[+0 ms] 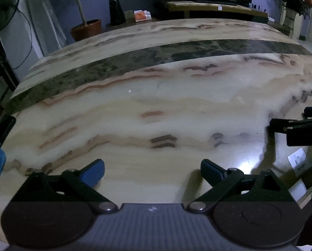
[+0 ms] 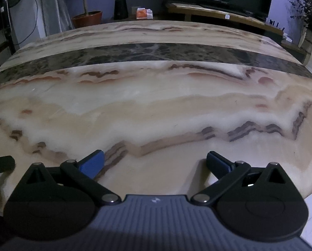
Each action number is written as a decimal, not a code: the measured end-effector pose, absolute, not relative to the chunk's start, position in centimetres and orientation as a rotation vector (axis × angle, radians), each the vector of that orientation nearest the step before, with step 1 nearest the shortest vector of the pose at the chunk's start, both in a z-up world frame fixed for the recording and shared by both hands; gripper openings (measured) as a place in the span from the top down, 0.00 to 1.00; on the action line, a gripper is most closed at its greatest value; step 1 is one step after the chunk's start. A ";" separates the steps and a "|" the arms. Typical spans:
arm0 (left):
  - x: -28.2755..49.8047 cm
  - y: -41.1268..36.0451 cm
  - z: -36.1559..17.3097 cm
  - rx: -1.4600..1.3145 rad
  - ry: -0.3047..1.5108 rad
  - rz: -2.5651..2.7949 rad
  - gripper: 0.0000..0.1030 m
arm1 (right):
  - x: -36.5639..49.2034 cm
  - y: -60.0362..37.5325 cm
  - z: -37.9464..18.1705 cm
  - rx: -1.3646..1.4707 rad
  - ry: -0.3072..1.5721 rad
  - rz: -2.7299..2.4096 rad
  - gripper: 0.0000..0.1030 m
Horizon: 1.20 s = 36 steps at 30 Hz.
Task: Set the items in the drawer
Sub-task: 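Move both tools toward the table edge above the drawer and close both grippers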
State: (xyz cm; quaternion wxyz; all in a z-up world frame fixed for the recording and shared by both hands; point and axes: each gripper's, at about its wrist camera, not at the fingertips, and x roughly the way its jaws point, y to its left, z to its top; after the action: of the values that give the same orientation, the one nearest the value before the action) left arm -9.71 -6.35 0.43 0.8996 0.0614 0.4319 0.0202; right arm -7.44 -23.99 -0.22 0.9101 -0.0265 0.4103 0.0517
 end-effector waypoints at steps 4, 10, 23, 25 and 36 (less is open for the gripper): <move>-9.9 -6.6 0.6 0.139 0.868 0.036 0.05 | -7.4 -23.8 -0.3 -0.052 0.844 0.102 0.00; -9.9 -6.8 0.5 0.135 0.870 0.027 0.05 | -7.4 -23.6 -0.3 -0.049 0.840 0.095 0.00; -9.9 -7.4 0.3 0.143 0.873 0.004 0.06 | -8.2 -23.1 -0.2 -0.043 0.834 0.080 0.00; -9.8 -7.5 0.2 0.145 0.873 -0.002 0.09 | -8.2 -23.0 -0.2 -0.042 0.835 0.078 0.00; -10.1 -8.0 0.1 0.164 0.865 -0.030 0.11 | -8.3 -22.8 -0.2 -0.040 0.832 0.073 0.00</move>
State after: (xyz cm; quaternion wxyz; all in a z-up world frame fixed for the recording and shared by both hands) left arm -10.09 -7.98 0.10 0.9046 0.0792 0.4186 -0.0144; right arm -8.29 -22.82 -0.23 0.9138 -0.0196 0.4041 0.0356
